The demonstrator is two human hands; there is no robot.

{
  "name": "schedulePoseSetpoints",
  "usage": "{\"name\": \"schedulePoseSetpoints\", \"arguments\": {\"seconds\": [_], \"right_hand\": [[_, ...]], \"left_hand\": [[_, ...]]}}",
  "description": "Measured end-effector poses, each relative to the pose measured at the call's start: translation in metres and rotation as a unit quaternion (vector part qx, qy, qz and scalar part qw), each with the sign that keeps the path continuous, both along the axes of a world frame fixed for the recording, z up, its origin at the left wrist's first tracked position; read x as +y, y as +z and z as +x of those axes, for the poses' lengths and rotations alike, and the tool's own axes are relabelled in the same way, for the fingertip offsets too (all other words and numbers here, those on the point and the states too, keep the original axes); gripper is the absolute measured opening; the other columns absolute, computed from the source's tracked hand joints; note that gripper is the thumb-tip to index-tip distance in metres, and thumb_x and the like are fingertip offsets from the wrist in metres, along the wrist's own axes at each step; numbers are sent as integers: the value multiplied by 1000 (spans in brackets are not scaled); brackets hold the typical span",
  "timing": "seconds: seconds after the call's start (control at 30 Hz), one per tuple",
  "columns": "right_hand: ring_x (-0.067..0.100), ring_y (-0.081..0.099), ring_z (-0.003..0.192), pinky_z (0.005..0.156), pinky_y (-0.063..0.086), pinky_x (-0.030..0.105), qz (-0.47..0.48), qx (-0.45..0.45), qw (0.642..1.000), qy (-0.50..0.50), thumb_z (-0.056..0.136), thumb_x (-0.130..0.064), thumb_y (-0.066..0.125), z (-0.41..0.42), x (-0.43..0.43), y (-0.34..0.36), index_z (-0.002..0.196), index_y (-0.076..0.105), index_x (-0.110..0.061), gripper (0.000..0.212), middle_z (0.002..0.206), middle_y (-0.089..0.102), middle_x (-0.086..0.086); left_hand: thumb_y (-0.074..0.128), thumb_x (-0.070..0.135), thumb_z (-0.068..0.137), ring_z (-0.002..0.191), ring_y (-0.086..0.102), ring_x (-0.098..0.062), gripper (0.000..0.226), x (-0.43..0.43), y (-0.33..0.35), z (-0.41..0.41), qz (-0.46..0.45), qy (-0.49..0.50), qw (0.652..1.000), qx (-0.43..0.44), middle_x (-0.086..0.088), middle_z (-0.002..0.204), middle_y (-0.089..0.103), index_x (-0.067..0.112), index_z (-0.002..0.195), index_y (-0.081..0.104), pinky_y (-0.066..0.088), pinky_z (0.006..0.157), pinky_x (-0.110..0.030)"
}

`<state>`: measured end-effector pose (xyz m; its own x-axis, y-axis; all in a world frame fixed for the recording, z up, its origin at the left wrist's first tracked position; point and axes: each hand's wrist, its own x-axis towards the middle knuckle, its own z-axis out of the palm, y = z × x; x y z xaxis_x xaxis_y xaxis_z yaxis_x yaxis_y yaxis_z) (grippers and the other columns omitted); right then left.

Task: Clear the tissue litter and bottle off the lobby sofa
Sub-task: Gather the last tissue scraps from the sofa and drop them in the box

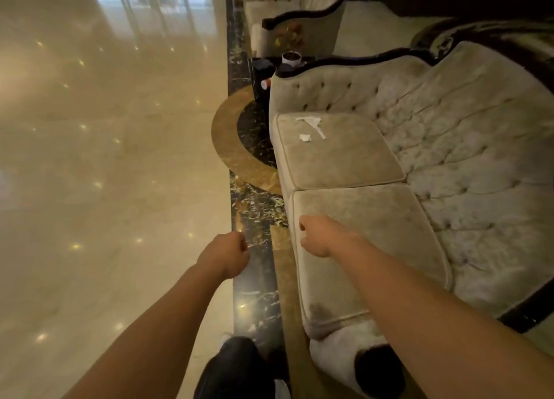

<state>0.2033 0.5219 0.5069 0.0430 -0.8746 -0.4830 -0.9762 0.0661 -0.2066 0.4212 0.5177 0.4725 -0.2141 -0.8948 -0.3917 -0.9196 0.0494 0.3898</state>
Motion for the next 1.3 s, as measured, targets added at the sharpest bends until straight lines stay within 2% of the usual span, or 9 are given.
{"name": "schedulePoseSetpoints", "arguments": {"seconds": [0.3,0.43,0.57,0.73,0.8,0.9,1.1,1.2,1.3], "right_hand": [[34,56,113,91,49,38,41,3,997,-59,88,-19,49,-11,-254,-59,128,50,-14,40,130,55,16],[34,57,111,91,50,39,37,-32,993,-108,88,-19,52,-16,-361,-52,126,50,-14,38,129,56,15],[34,59,105,82,47,36,11,-78,984,-157,88,-21,53,-37,-451,-36,126,51,-15,39,124,59,15],[31,57,109,87,49,36,37,-61,973,-220,88,-15,52,-95,-533,-73,129,49,-17,42,129,56,12],[32,56,114,92,48,38,73,-53,966,-243,87,-11,48,-124,-568,-100,131,47,-18,45,132,55,12],[34,58,112,86,49,36,93,-46,961,-255,88,-12,48,-170,-638,-144,133,47,-14,45,130,55,16],[34,52,120,95,46,38,45,-114,942,-314,90,-20,51,-257,-808,-245,135,43,-12,46,134,53,16],[34,56,114,94,49,41,26,-111,935,-337,89,-17,52,-294,-862,-309,133,46,-17,45,128,55,15],[34,51,119,98,47,42,27,-95,938,-332,89,-17,56,-321,-900,-374,138,42,-24,51,135,46,15]], "left_hand": [[52,20,83,79,60,-30,16,-281,-49,-15,18,-95,994,-56,-14,93,66,10,88,63,47,63,-34],[53,25,84,81,59,-27,17,-418,-51,-26,9,-111,990,-88,-11,97,67,14,92,63,51,69,-35],[54,26,83,85,61,-26,19,-534,-39,-63,-12,-152,982,-111,-9,97,67,16,97,63,56,77,-37],[56,28,81,80,59,-23,18,-631,-58,-132,-28,-241,961,-132,-4,90,63,21,96,62,55,73,-34],[54,28,82,82,58,-22,22,-662,-82,-161,-25,-292,942,-166,-4,92,61,19,101,62,53,73,-34],[55,27,83,96,58,-28,28,-707,-125,-209,-4,-340,921,-190,-10,108,61,16,109,56,48,75,-35],[55,25,82,101,59,-32,40,-815,-231,-323,85,-328,922,-188,-10,109,59,18,121,48,47,76,-40],[58,20,81,107,53,-36,50,-863,-296,-374,109,-287,936,-175,-13,117,52,20,128,43,48,83,-45],[66,25,79,114,44,-38,63,-892,-362,-411,126,-287,938,-146,-12,129,40,29,133,34,48,83,-47]]}}
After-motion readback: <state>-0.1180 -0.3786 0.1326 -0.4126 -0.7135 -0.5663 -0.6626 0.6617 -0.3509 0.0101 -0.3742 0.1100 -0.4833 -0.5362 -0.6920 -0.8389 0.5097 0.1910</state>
